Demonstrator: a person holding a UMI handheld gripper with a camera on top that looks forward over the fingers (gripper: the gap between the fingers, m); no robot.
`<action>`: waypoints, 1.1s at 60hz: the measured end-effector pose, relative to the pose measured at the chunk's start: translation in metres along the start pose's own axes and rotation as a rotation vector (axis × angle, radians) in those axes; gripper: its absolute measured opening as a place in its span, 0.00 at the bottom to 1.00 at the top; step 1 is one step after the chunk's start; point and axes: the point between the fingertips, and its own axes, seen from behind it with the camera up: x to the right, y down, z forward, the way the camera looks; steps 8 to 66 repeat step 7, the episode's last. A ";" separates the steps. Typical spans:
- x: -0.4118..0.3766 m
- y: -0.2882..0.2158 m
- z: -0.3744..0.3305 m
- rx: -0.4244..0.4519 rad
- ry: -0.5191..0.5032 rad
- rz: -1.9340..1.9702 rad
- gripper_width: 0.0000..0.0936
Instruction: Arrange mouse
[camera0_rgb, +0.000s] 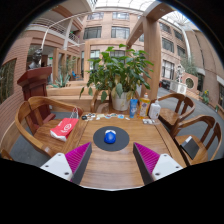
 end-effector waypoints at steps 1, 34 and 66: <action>0.000 0.001 -0.001 -0.002 0.000 -0.001 0.91; 0.000 0.003 -0.002 -0.003 -0.001 0.008 0.92; 0.000 0.003 -0.002 -0.003 -0.001 0.008 0.92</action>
